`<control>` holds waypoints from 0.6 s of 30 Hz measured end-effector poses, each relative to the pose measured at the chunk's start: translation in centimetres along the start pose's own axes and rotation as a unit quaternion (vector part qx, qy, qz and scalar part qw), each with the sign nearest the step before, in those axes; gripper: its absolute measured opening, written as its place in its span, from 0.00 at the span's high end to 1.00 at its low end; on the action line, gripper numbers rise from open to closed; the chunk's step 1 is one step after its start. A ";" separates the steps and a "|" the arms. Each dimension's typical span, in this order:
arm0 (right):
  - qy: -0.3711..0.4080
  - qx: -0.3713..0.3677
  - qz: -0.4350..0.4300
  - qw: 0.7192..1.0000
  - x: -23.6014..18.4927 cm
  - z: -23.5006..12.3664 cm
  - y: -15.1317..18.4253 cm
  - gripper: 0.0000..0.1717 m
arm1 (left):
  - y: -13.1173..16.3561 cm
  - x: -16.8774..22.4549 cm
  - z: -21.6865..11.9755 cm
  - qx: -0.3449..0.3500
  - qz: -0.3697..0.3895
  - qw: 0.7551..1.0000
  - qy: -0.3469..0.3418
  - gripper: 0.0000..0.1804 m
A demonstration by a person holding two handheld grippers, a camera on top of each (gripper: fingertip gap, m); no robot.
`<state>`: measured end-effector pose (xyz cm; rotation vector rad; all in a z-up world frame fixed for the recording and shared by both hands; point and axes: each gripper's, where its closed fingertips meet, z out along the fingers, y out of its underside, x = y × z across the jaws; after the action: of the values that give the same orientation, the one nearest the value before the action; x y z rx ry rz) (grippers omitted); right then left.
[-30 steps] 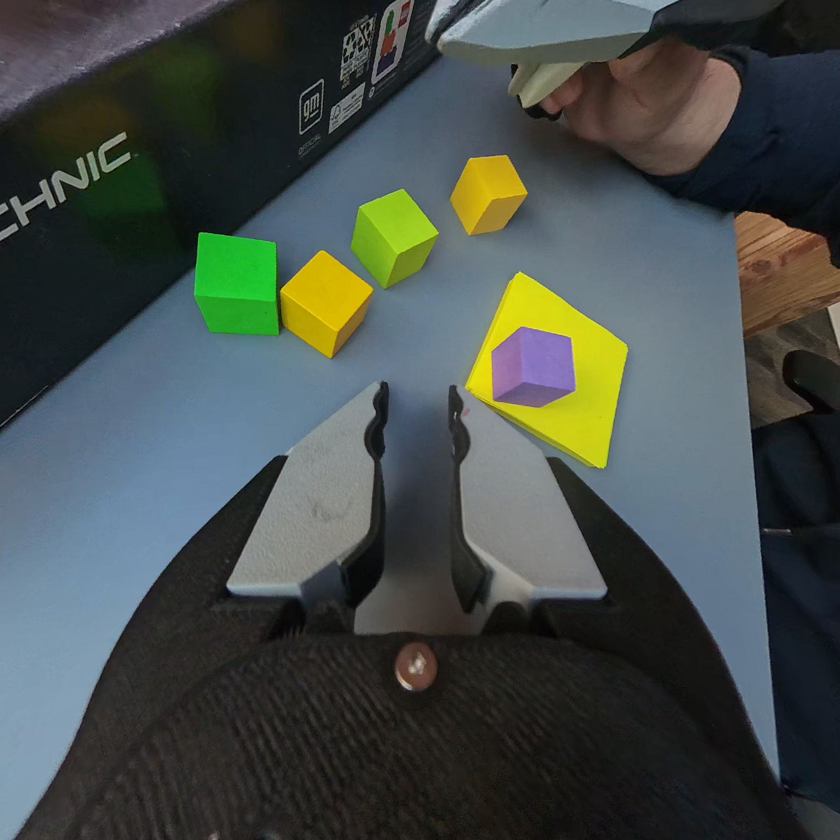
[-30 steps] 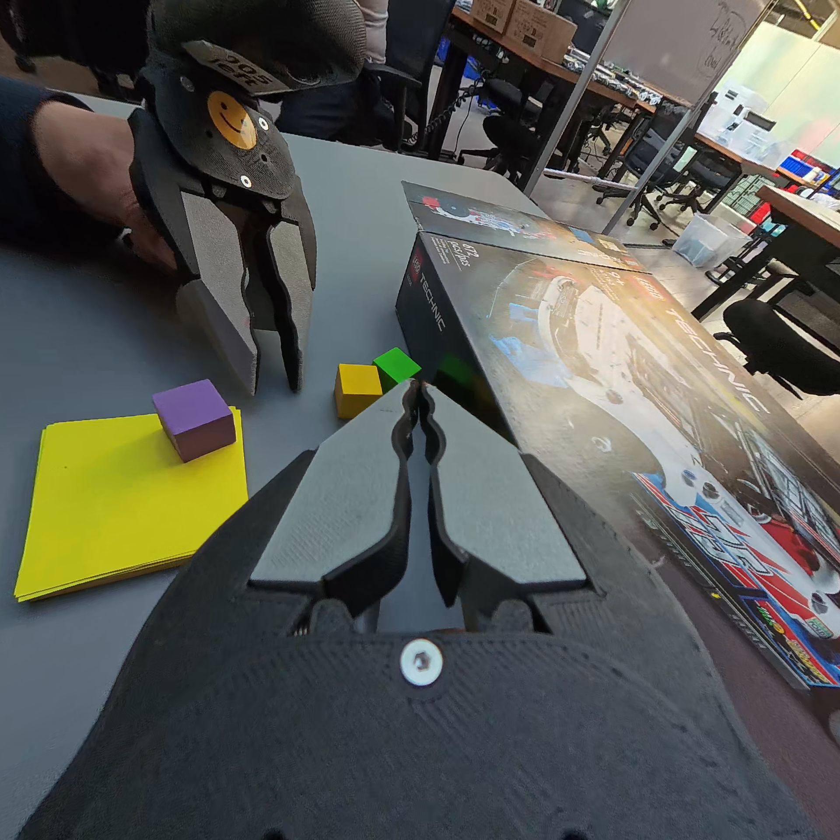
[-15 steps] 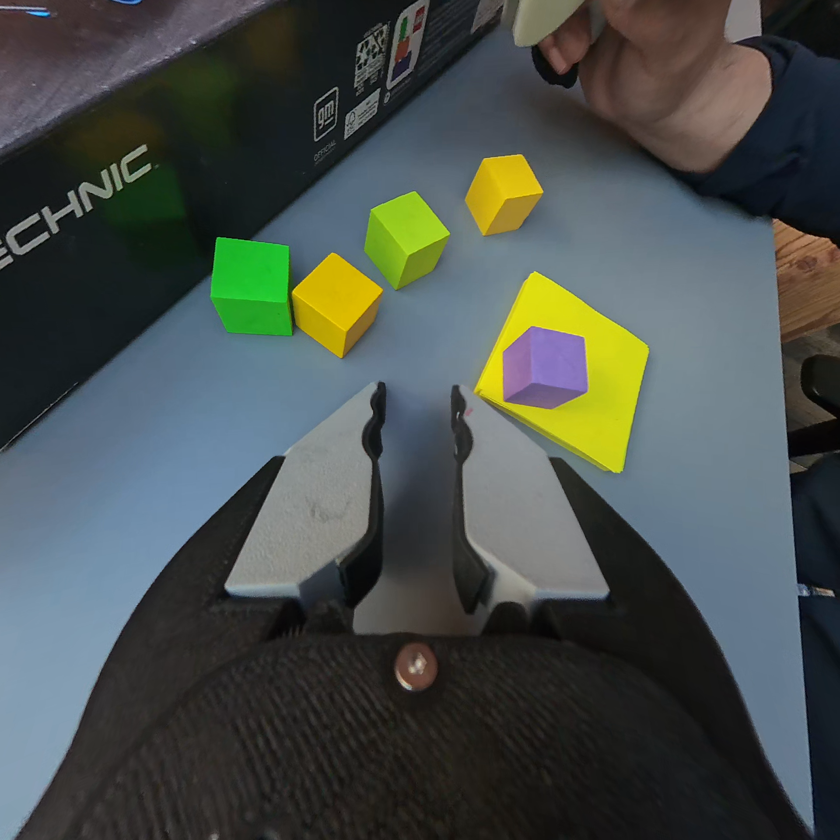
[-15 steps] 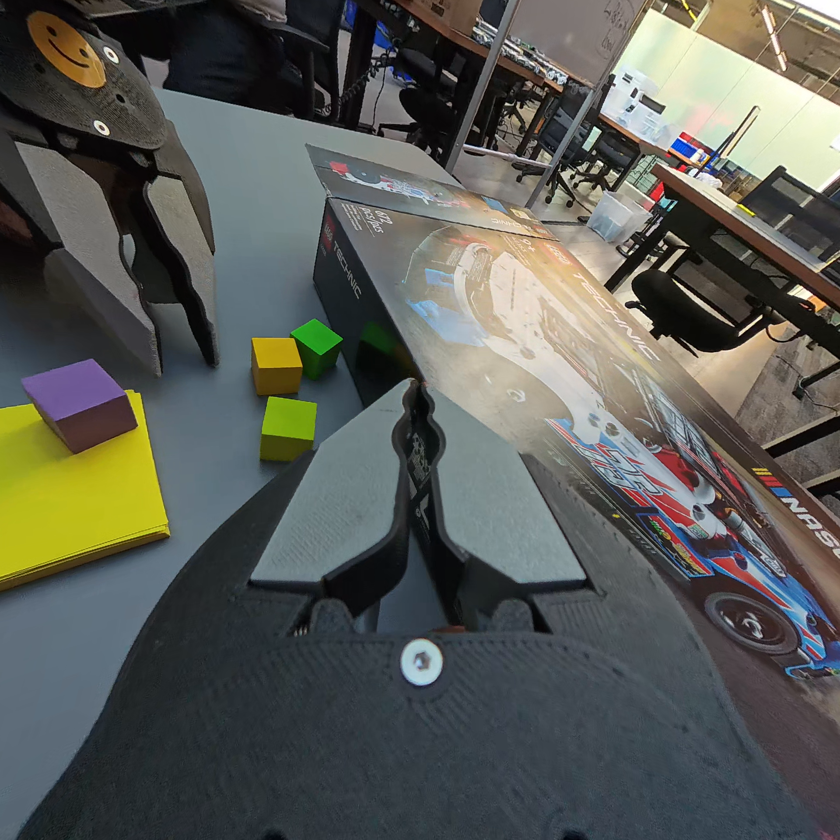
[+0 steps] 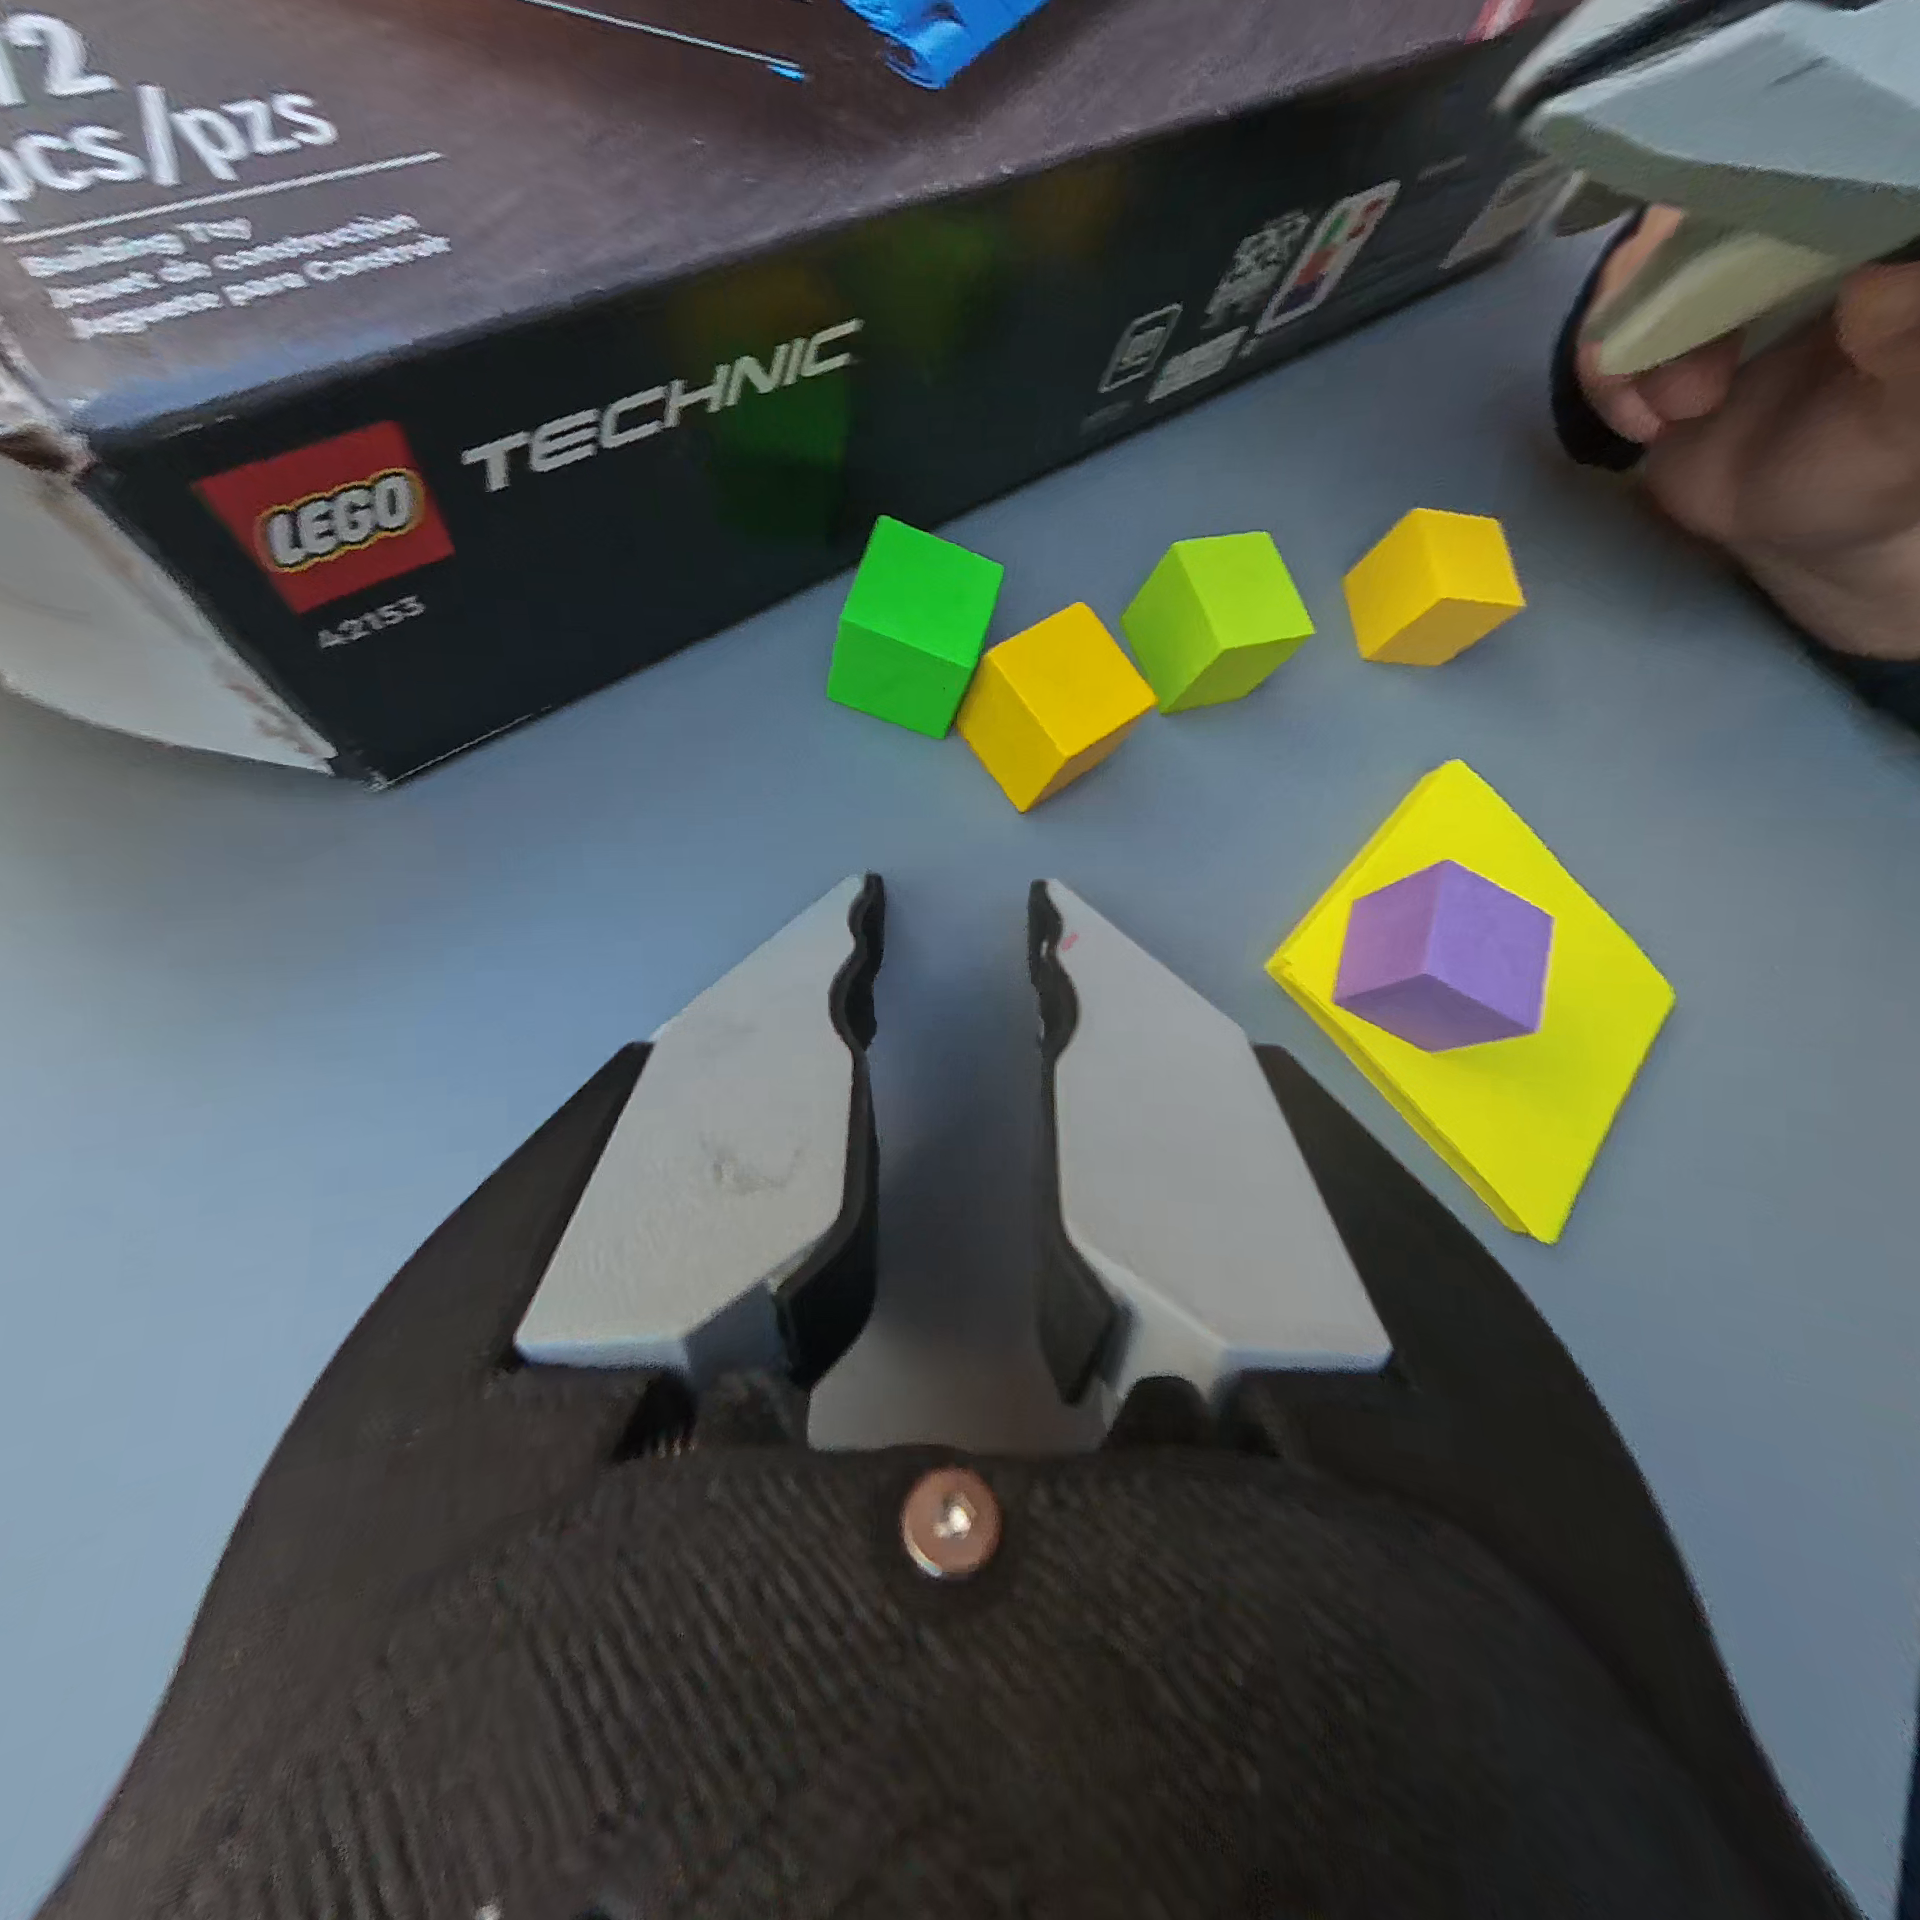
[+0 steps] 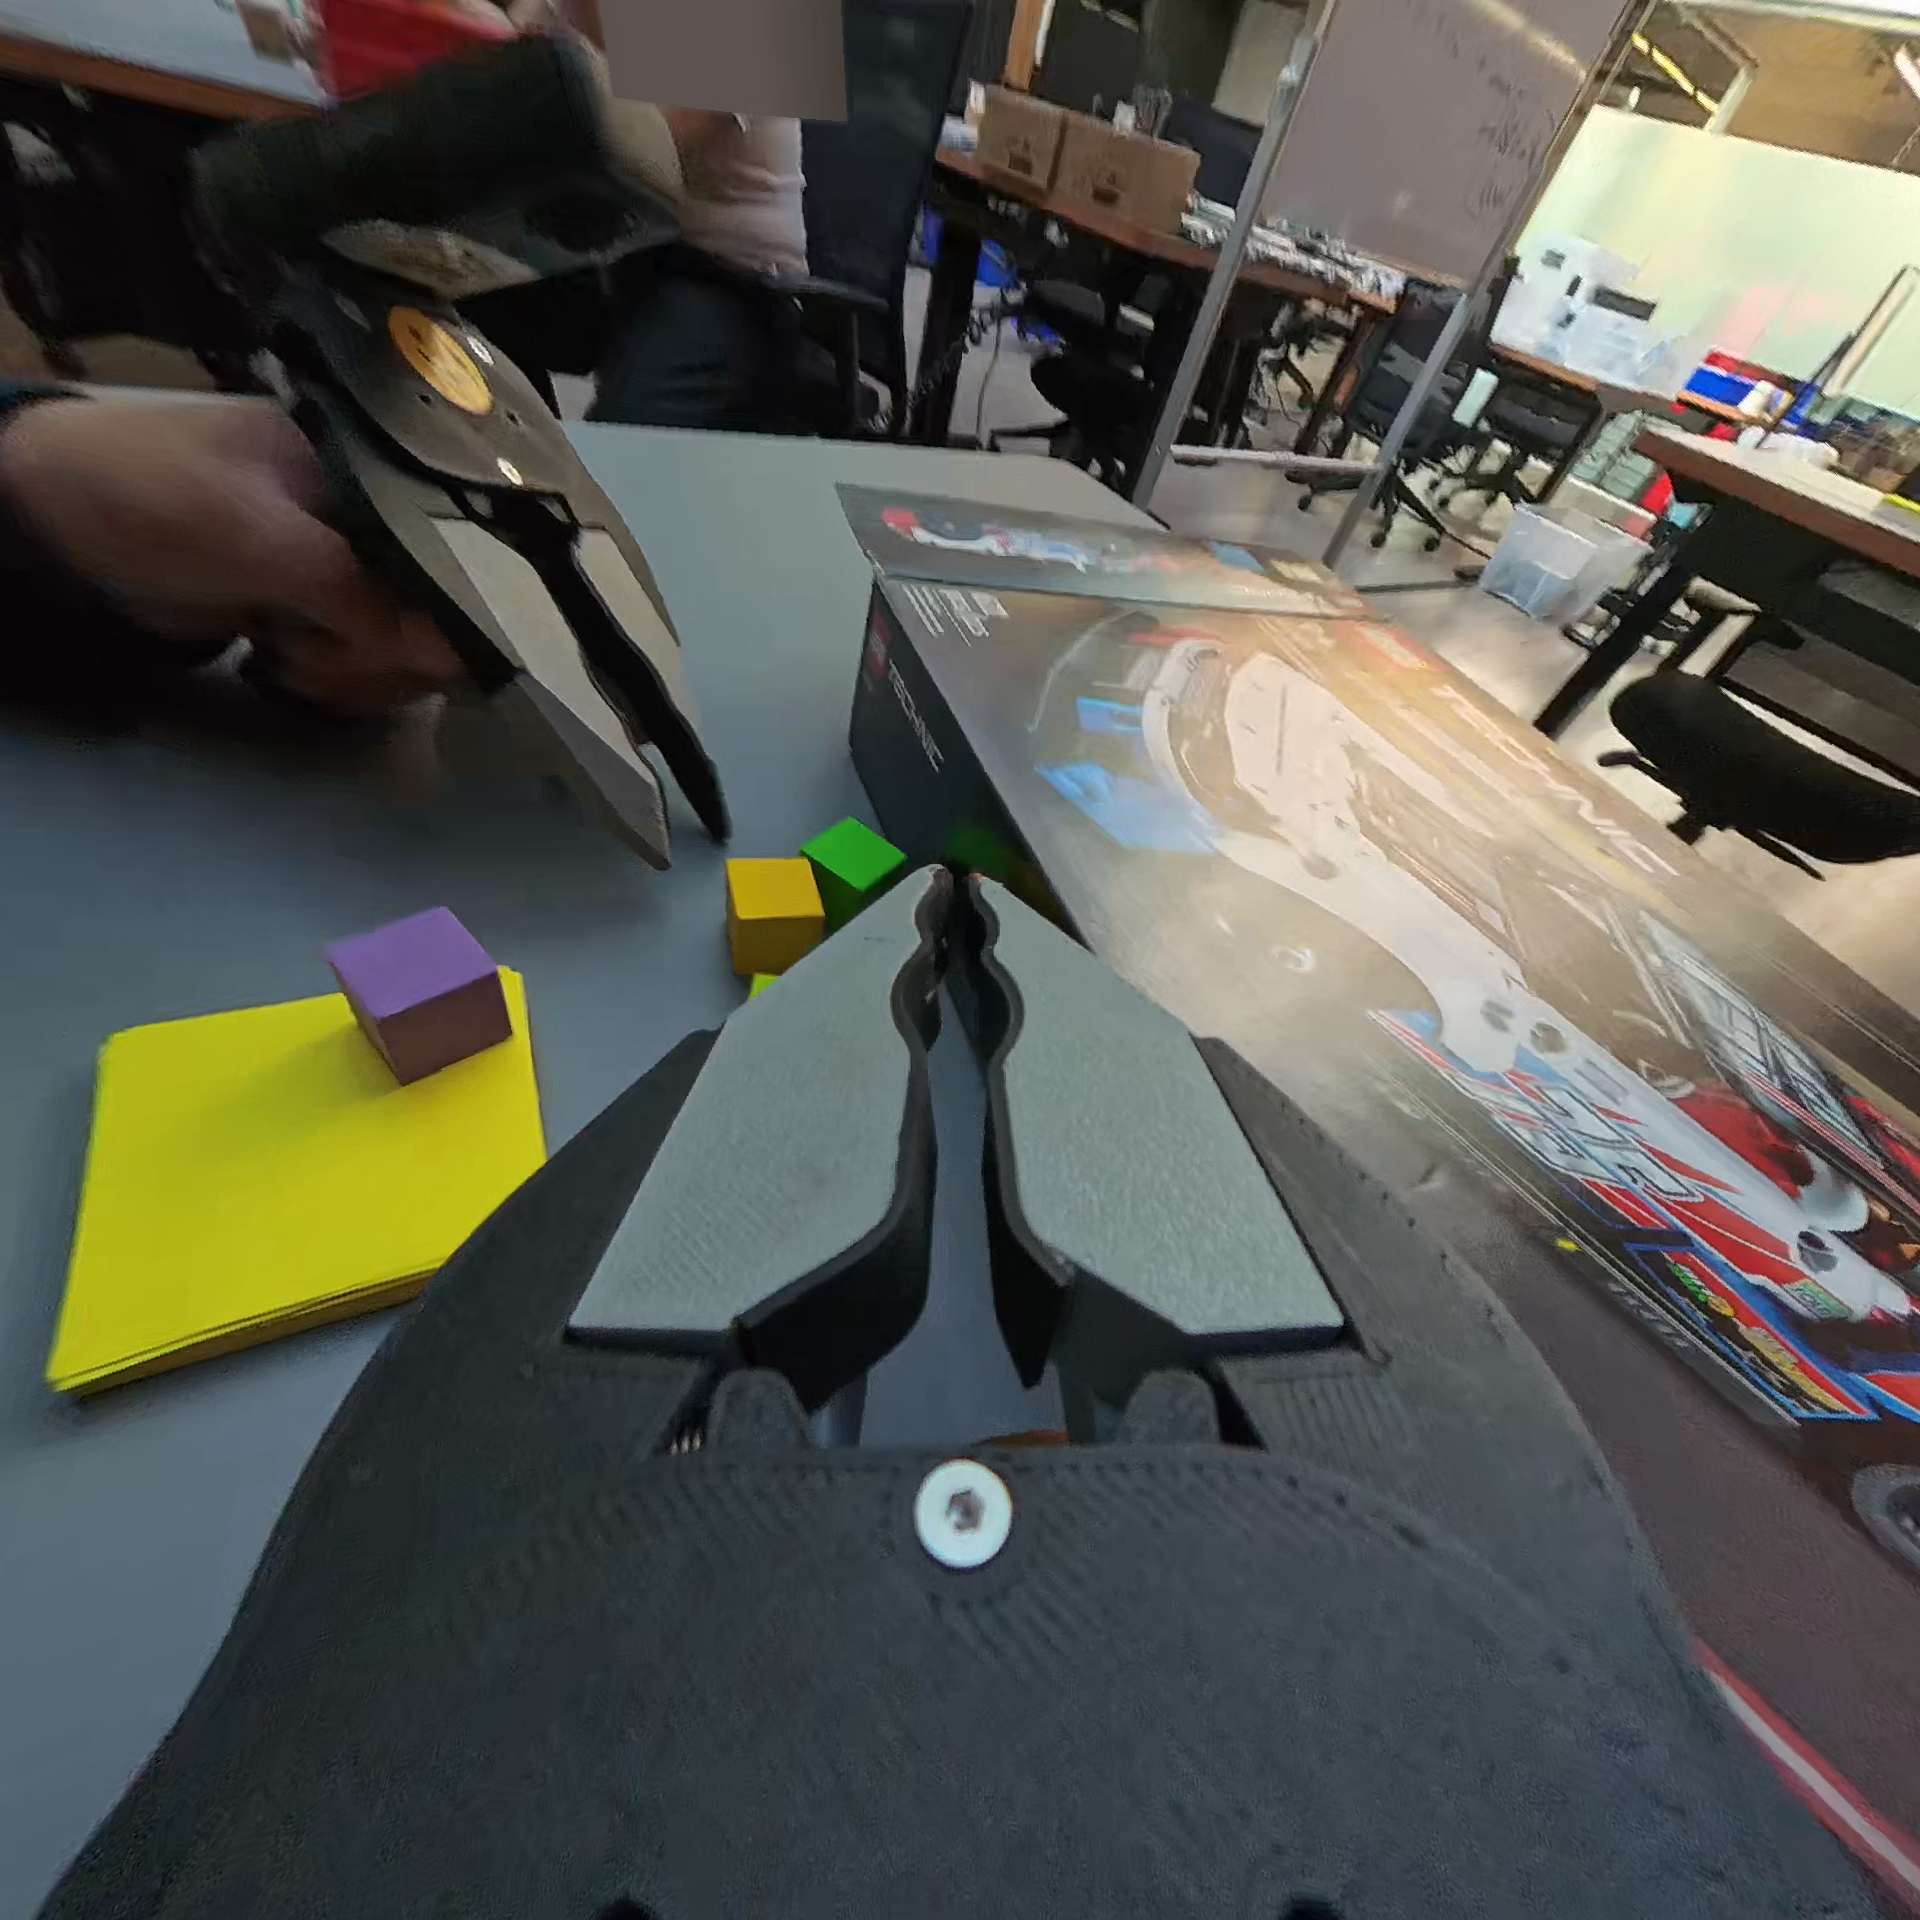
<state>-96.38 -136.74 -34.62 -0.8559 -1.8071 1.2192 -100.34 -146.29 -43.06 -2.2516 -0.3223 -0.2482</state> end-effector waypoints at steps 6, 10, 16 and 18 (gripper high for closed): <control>0.002 0.045 0.075 0.996 0.9 -0.3 -1.0 1.00 | -0.2 -1.1 -0.2 0.004 0.042 0.997 -0.067 0.76; 0.007 0.054 0.089 0.995 1.5 0.3 -1.0 1.00 | -1.0 -1.6 0.0 0.020 0.039 0.996 -0.079 0.75; 0.004 0.050 0.094 0.994 1.5 0.0 -0.5 1.00 | -1.1 -2.6 -0.9 0.036 0.029 0.993 -0.104 0.73; -0.002 0.055 0.104 0.993 1.3 -0.4 -0.6 1.00 | -0.6 -2.9 -0.9 0.021 0.046 0.991 -0.126 0.73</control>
<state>-96.74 -135.66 -33.64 -0.9983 -1.6685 1.4384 -103.38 -147.02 -42.88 -2.2522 -0.3504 0.0927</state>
